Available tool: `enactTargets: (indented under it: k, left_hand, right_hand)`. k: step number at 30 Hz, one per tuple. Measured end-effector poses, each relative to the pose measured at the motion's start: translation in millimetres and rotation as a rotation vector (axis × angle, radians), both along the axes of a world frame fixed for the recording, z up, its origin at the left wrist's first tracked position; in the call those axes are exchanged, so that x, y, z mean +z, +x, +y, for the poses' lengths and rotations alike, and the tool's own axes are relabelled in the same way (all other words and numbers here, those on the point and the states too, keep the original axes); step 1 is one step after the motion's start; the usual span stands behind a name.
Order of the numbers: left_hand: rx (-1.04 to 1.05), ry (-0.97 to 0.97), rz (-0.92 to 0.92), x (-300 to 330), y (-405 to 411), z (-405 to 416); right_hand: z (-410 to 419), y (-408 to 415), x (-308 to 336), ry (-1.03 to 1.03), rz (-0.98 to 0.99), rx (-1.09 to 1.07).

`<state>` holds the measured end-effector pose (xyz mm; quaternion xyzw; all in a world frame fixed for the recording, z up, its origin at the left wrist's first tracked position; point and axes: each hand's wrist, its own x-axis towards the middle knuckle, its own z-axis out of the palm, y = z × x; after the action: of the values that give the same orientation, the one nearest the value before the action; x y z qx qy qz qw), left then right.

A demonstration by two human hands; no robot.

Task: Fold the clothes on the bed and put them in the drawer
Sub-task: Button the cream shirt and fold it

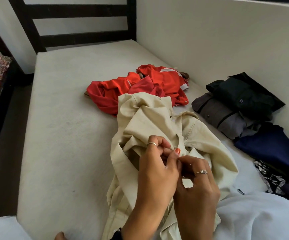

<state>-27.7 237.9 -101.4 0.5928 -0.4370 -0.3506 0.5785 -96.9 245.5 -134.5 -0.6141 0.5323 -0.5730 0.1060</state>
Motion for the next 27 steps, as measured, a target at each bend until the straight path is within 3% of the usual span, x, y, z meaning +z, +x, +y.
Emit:
enactTargets:
  k: [4, 12, 14, 18, 21, 23, 27]
  left_hand:
    - [-0.047, -0.066, 0.001, 4.9, 6.9, -3.9]
    - [-0.178, -0.153, -0.005, 8.0, 20.8, -18.5]
    - [-0.189, -0.146, -0.029, 14.3, 26.1, -28.8]
    - [-0.165, -0.176, -0.085, 34.3, 33.7, -50.0]
    - [-0.145, -0.212, -0.122, 46.9, 34.5, -66.0]
    - [-0.127, -0.224, -0.117, 51.5, 32.6, -76.9]
    - [-0.208, -0.162, -0.106, 53.0, 28.8, -92.2]
  right_hand:
    - [-6.5, -2.4, 9.2, 0.025, -0.051, 0.05]
    - [-25.9, -20.9, 39.2, 0.535, -0.649, 0.453]
    - [-34.2, -31.7, 41.5, 0.559, -0.566, 0.521]
    - [-37.2, -45.2, 44.6, 0.393, -0.28, 0.552]
    - [-39.5, -46.2, 39.3, 0.334, -0.003, 0.437]
    - [-45.1, -45.4, 35.1, 0.307, -0.014, 0.405]
    - [-56.1, -48.5, 35.0, 0.381, -0.32, 0.484]
